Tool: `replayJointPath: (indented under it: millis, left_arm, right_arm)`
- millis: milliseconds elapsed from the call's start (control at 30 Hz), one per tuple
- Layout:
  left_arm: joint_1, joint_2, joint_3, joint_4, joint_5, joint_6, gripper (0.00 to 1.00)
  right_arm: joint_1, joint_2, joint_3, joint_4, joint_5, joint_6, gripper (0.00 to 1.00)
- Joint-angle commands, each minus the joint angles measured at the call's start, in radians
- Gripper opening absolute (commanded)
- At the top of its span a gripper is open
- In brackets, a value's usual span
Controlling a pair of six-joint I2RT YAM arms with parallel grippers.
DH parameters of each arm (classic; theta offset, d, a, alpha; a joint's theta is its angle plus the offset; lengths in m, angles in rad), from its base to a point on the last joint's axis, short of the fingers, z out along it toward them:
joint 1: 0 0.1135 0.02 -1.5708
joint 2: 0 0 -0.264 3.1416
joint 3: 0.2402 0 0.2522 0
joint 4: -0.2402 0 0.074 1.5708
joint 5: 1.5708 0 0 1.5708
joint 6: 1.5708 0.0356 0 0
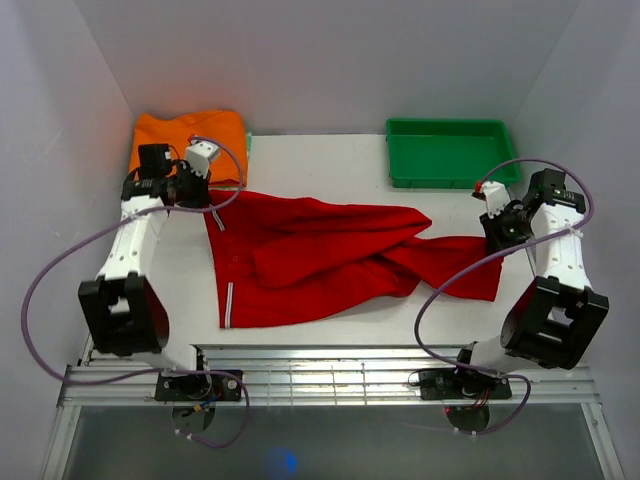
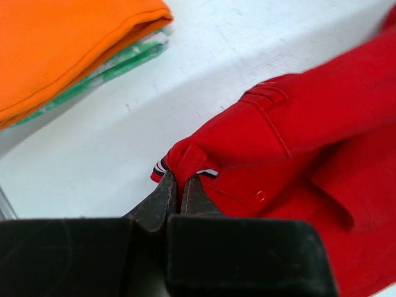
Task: Fold and stack the trousers
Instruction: Flatten the trousers out
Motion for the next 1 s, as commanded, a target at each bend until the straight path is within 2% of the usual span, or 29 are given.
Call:
replayJointPath:
  millis: [0, 67, 100, 200, 233, 300, 400, 433, 467, 533, 600, 633, 700, 767, 833, 967]
  left_arm:
    - [0.009, 0.221, 0.150, 0.113, -0.081, -0.114, 0.00]
    - [0.016, 0.390, 0.246, 0.070, -0.089, -0.143, 0.00]
    - [0.016, 0.439, 0.353, 0.046, -0.090, -0.151, 0.00]
    - [0.023, 0.548, 0.475, 0.004, -0.101, -0.188, 0.00]
    - [0.023, 0.562, 0.495, -0.011, -0.116, -0.196, 0.06]
    - [0.026, 0.579, 0.544, -0.045, -0.129, -0.217, 0.25]
    - [0.041, 0.528, 0.515, -0.060, -0.141, -0.236, 0.56]
    - [0.050, 0.472, 0.482, -0.077, -0.136, -0.233, 0.72]
    - [0.055, 0.436, 0.453, -0.079, -0.126, -0.227, 0.75]
    - [0.062, 0.325, 0.388, -0.097, -0.094, -0.199, 0.77]
    - [0.064, 0.249, 0.279, -0.129, -0.080, -0.187, 0.77]
    - [0.067, 0.176, 0.236, -0.161, -0.027, -0.173, 0.77]
    - [0.069, 0.111, 0.089, -0.186, 0.023, -0.159, 0.77]
    - [0.067, 0.035, -0.065, -0.189, 0.038, -0.174, 0.77]
    - [0.067, -0.001, -0.156, -0.171, 0.031, -0.182, 0.77]
    - [0.069, -0.020, -0.290, -0.169, -0.007, -0.188, 0.78]
  right_arm:
    - [-0.040, 0.056, -0.008, 0.028, 0.078, -0.114, 0.08]
    - [-0.074, 0.073, -0.016, 0.082, 0.099, -0.121, 0.08]
    - [-0.075, 0.090, -0.010, 0.101, 0.106, -0.121, 0.08]
    - [-0.075, 0.125, 0.047, 0.213, 0.104, -0.074, 0.08]
    - [-0.072, 0.142, 0.071, 0.238, 0.103, -0.062, 0.08]
    - [-0.048, 0.224, 0.134, 0.272, 0.133, -0.017, 0.08]
    - [-0.023, 0.326, 0.297, 0.206, 0.178, 0.006, 0.32]
    - [-0.020, 0.340, 0.367, 0.191, 0.181, 0.007, 0.56]
    - [-0.017, 0.347, 0.398, 0.177, 0.178, 0.009, 0.67]
    - [-0.011, 0.351, 0.462, 0.116, 0.147, 0.007, 0.84]
    - [0.013, 0.313, 0.515, 0.086, 0.083, 0.014, 0.91]
    - [0.029, 0.289, 0.513, 0.065, 0.057, 0.014, 0.93]
    - [0.099, 0.207, 0.443, 0.065, 0.006, 0.014, 0.94]
    - [0.198, 0.151, 0.356, 0.085, 0.016, 0.011, 0.92]
    - [0.283, 0.093, 0.222, 0.108, 0.043, 0.003, 0.89]
    - [0.311, 0.051, 0.034, 0.193, 0.151, -0.020, 0.89]
